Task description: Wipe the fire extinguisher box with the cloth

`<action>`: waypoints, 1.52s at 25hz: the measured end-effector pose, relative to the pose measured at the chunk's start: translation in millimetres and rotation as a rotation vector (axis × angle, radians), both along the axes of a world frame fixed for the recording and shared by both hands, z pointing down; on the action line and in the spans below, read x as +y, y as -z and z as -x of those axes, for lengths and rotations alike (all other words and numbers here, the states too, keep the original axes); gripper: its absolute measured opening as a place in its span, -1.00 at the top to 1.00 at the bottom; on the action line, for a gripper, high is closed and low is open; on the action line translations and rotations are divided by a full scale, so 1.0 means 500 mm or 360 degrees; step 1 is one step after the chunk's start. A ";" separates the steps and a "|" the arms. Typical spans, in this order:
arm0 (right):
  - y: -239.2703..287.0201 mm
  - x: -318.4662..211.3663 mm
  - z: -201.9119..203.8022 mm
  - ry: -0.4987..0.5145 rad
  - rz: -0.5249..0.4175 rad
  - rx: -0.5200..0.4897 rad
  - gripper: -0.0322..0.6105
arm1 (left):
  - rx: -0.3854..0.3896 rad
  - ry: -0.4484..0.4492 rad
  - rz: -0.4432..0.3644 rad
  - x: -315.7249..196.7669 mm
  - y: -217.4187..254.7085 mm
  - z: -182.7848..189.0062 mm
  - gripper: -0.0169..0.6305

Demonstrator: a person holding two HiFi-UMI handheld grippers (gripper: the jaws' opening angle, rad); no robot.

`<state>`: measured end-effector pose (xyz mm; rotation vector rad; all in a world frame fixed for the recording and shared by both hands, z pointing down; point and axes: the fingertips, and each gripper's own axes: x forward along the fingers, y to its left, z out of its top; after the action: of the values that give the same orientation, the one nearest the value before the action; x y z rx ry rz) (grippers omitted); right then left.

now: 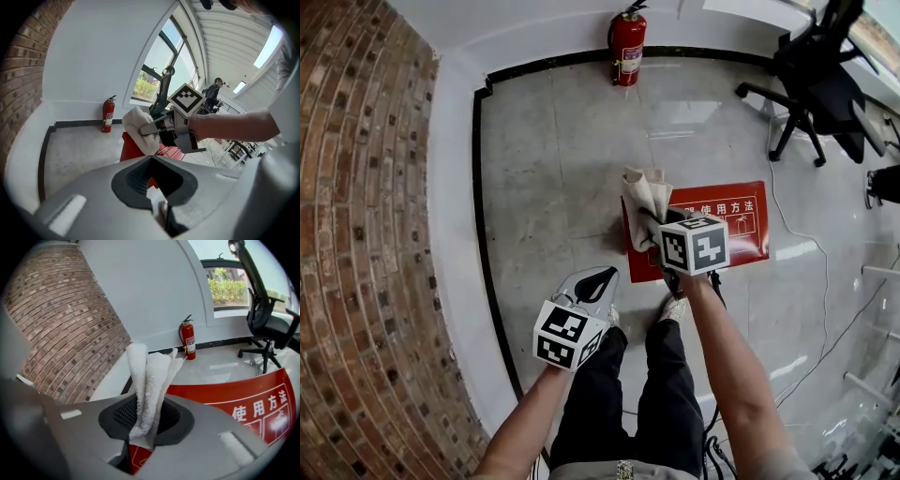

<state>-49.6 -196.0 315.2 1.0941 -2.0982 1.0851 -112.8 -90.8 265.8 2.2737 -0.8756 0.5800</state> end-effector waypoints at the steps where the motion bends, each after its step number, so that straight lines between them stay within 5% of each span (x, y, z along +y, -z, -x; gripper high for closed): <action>1: -0.001 -0.008 -0.025 -0.0031 0.0000 -0.0008 0.60 | -0.0003 -0.0002 -0.0002 -0.002 -0.001 -0.012 0.95; 20: -0.006 -0.049 -0.551 -0.0257 -0.0014 0.0046 0.60 | -0.0055 -0.0081 0.0077 0.011 -0.006 -0.332 0.95; 26: -0.011 -0.043 -0.645 -0.0335 -0.0013 0.0035 0.60 | -0.0119 -0.0132 0.0111 0.031 -0.022 -0.351 0.95; 29: -0.023 -0.030 -0.704 -0.0395 0.0026 0.0157 0.61 | -0.0129 -0.0142 0.0120 0.042 -0.030 -0.347 0.95; 38: -0.030 0.159 -0.817 -0.0752 0.0125 0.0342 0.62 | -0.0056 -0.0306 0.0046 0.091 -0.029 -0.322 0.95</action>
<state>359.1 -116.6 330.2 1.6378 -1.6568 1.1836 48.5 -45.3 280.3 2.3430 -0.6647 0.7149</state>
